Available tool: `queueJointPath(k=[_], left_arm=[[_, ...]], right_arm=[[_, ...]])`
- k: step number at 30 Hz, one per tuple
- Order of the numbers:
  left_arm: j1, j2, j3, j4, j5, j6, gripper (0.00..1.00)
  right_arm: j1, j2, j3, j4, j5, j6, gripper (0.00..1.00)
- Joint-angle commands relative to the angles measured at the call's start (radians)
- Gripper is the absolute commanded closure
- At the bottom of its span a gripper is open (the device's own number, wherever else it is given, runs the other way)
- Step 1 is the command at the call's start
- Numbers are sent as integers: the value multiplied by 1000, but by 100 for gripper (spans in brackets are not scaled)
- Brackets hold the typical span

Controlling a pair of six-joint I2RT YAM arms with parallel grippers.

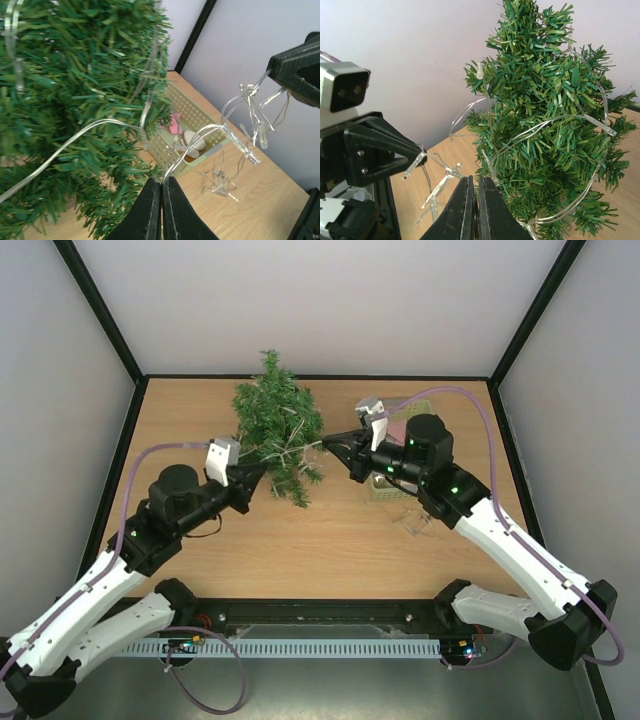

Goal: Decorate the small christmas tree
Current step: Wrap the decoration item around the Christmas tree.

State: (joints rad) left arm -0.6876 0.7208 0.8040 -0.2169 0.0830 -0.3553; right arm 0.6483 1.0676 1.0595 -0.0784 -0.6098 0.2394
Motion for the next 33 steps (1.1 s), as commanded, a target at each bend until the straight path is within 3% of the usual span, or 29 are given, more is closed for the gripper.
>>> queueJointPath(k=[1,8,16,21,25,30,33], left_arm=[[56,-47,-27,-27,-4,-57,98],[103,-80,7,-94,-151,-107,98],[147,-108,-7,-100,-151,-123,98],[149,-121,-3,-94,-139,-109,98],[149,-116,7,-93,-125,-96,98],[150,-118,-12,-76,-115,-96,97],[149,-115,-25,-51,-94,-109,98]], right_arm=[[7,30,54,0,3,-71,98],[49,75,100,23,-44,-131,98],[131,173,167,28,28,-167,98],[139,148,126,-82,149,-225,81],[139,3,-81,-86,220,-340,61],[139,-83,-300,-88,328,-608,50],[112,-60,-338,-110,374,-673,48]])
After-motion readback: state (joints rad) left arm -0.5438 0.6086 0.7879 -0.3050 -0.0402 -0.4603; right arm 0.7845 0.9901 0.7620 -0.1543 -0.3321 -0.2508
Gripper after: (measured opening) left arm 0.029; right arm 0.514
